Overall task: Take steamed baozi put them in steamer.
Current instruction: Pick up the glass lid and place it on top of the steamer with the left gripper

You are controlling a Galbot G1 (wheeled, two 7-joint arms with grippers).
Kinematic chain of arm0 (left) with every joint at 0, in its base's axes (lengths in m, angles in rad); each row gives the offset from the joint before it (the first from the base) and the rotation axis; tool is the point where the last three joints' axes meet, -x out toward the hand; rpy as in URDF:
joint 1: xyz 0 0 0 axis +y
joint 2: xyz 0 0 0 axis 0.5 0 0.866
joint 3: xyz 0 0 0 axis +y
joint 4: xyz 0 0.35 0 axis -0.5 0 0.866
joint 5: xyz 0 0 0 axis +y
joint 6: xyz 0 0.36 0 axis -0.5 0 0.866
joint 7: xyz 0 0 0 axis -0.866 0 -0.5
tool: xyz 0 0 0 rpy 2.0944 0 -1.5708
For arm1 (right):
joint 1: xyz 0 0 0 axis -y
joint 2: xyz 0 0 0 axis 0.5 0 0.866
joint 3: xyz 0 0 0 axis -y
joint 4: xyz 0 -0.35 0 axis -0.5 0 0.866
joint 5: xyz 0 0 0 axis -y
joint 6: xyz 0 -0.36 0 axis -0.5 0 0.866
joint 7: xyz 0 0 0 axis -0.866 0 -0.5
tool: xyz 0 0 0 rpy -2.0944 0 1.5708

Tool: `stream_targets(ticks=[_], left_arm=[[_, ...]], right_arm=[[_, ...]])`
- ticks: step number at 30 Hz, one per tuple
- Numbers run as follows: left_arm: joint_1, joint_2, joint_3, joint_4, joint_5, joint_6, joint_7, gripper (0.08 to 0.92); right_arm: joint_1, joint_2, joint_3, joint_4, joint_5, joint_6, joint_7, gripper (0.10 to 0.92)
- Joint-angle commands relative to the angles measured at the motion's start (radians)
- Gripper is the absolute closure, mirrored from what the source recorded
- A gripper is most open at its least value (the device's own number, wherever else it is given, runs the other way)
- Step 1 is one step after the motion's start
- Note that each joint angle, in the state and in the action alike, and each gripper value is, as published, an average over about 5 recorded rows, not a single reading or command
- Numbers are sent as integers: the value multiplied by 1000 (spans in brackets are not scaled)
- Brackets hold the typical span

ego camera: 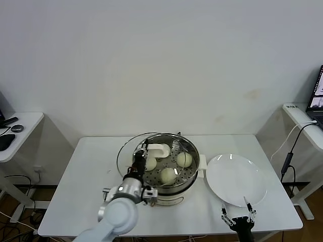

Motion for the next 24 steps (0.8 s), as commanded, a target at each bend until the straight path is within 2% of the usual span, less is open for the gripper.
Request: stream_targets(ticks=[1,12,24], left_arm=[[-85,-142,91,84,137,44,65,834],[-68,-199,69,154,170,27,35,834],[-36,-207,61,177,188,4,11,834]], right_arm=[[3,1,-8,-19,-18,5,4,203],[-4,0,-8,-19,-20,7,2,203],[-6,0,-8,-27,-13,10,-1,203]])
